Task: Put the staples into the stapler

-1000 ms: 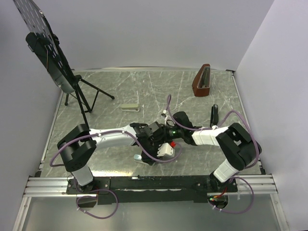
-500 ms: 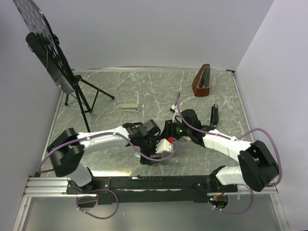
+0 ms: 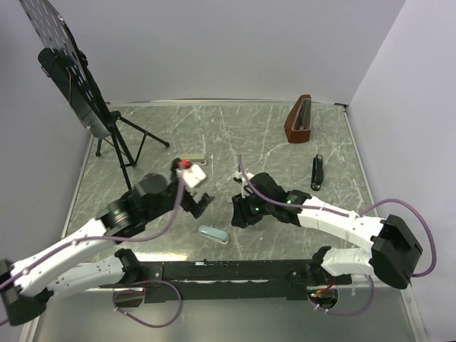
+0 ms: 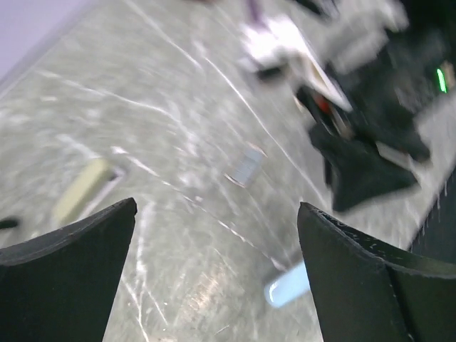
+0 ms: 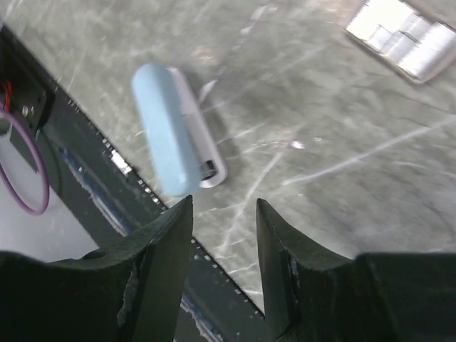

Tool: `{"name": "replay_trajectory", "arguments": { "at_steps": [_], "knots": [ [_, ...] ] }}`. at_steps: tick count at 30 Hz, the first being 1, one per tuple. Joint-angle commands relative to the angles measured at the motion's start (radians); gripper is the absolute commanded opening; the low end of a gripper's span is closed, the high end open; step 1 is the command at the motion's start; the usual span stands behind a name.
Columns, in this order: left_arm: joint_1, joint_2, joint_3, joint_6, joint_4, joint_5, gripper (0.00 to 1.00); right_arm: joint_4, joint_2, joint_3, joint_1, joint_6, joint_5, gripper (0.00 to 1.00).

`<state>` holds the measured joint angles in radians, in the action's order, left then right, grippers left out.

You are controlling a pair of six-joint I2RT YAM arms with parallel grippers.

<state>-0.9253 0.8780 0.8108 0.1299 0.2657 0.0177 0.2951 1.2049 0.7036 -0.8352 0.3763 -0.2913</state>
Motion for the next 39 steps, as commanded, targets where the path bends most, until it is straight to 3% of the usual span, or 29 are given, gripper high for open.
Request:
{"name": "replay_trajectory", "arguments": {
  "at_steps": [1, 6, 13, 23, 30, 34, 39],
  "knots": [
    [0.005, -0.161, -0.038, -0.164, -0.036, 0.257, 0.99, 0.091, 0.044, 0.106, -0.071, -0.013, 0.106, 0.46],
    [0.005, -0.351, -0.133, -0.182, -0.087, 0.422, 0.99, 0.141, 0.131, 0.184, -0.128, -0.022, 0.135, 0.44],
    [0.009, -0.474, -0.188, -0.256, -0.095, 0.556, 0.99, 0.191, 0.242, 0.258, -0.191, -0.019, 0.135, 0.44],
    [0.013, -0.547, -0.197, -0.256, -0.091, 0.602, 0.99, 0.26, 0.452, 0.254, -0.242, -0.001, 0.153, 0.38],
    [0.019, -0.557, -0.199, -0.251, -0.094, 0.602, 0.99, 0.274, 0.411, 0.267, -0.255, 0.004, 0.162, 0.38],
    [0.022, -0.56, -0.199, -0.251, -0.094, 0.607, 0.99, 0.323, 0.34, 0.353, -0.255, -0.039, 0.222, 0.45],
    [0.023, -0.59, -0.202, -0.254, -0.092, 0.626, 0.99, 0.34, 0.309, 0.436, -0.258, -0.137, 0.231, 0.63]
  ]
}}
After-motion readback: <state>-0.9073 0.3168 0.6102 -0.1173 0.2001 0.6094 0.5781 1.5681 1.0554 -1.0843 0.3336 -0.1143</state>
